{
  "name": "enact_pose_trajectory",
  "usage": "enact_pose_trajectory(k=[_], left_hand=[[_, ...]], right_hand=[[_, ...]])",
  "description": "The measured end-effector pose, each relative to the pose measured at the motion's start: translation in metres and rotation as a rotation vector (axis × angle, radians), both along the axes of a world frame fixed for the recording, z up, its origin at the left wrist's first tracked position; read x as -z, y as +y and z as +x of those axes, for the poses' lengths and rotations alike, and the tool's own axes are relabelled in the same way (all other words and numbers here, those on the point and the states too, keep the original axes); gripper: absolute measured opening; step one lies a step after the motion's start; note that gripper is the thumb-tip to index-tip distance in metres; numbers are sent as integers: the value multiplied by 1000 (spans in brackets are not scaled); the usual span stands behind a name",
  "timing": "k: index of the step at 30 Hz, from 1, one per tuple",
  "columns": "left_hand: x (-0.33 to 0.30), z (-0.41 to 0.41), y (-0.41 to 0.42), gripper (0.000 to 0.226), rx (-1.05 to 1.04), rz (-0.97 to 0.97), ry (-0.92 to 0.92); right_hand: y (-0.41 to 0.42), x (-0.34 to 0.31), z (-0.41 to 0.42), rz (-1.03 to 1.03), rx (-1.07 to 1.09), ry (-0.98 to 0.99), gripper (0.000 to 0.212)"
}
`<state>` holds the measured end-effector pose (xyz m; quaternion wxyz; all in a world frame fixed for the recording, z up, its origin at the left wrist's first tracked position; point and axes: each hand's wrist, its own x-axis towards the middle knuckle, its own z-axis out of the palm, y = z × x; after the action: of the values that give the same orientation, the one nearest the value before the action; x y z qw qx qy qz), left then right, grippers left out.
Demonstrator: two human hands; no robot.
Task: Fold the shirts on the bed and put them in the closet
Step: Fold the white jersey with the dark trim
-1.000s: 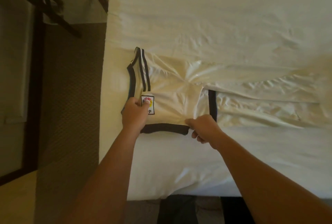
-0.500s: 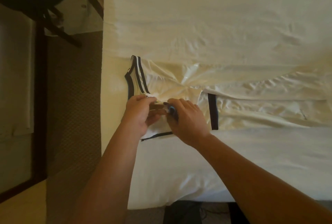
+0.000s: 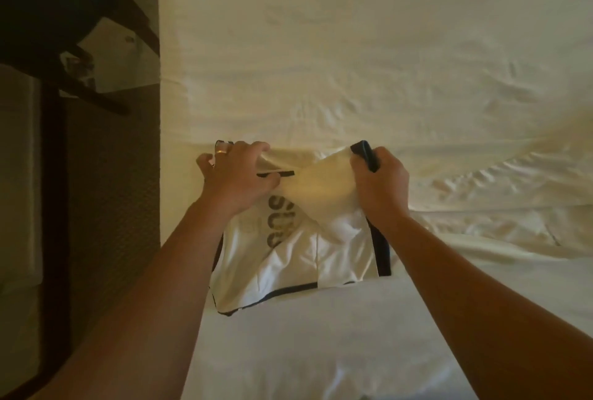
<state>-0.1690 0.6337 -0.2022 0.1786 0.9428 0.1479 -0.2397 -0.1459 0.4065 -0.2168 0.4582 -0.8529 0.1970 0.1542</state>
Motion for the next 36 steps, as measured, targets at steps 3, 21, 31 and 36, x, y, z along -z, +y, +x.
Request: enact_pose_trajectory(k=[3,21,31,36], left_hand=[[0,7,5,47,88,97,55],[17,1,-7,44,-149,299,-241],[46,-41,-69,77,161,147,26],[32,-42,-90,74,98,231,-17]], right_hand=[[-7,8,7,-24,100,0,27],[-19,38,6,-339,-149,27,34],[-37,58,-31,-669,-972,-86,74],[-65,39,-24,-610,-982,-120,73]])
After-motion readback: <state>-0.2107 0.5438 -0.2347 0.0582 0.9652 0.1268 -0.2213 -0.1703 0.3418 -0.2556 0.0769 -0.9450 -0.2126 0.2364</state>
